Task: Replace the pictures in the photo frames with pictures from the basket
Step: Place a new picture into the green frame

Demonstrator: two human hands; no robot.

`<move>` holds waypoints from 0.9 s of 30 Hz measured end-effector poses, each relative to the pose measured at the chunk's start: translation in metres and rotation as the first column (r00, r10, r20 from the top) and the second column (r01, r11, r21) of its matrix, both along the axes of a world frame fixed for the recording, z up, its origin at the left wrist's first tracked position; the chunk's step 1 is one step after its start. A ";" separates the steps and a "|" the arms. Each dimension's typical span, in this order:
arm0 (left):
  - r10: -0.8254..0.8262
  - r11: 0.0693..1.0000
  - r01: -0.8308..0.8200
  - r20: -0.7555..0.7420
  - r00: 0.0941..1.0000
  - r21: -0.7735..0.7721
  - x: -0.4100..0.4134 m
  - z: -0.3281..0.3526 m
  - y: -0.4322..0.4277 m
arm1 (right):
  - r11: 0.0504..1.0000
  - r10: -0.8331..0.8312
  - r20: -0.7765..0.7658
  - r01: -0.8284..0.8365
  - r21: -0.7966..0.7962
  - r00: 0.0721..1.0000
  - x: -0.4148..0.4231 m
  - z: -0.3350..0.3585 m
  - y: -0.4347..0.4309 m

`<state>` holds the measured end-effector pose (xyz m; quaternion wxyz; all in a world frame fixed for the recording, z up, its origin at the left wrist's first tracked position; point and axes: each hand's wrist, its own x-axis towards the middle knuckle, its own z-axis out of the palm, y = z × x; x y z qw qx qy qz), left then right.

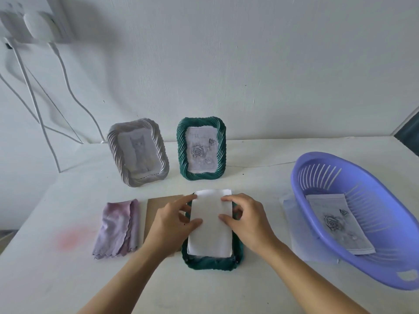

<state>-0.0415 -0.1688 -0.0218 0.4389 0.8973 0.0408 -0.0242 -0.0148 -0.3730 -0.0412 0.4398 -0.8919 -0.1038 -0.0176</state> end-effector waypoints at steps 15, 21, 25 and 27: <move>-0.241 0.839 0.159 0.092 0.966 0.521 -0.001 -0.043 0.012 | 0.906 0.132 0.104 -0.077 -0.417 0.986 -0.003 -0.031 -0.003; -0.302 0.776 0.240 0.010 0.953 0.584 -0.002 -0.047 0.014 | 0.911 0.156 0.122 -0.095 -0.401 0.980 -0.001 -0.034 -0.010; -0.311 0.761 0.253 -0.007 0.951 0.597 -0.002 -0.050 0.015 | 0.908 0.168 0.148 -0.095 -0.407 0.975 0.001 -0.039 -0.012; -0.309 0.759 0.241 0.008 0.951 0.605 -0.002 -0.049 0.014 | 0.909 0.172 0.167 -0.091 -0.407 0.971 0.001 -0.041 -0.013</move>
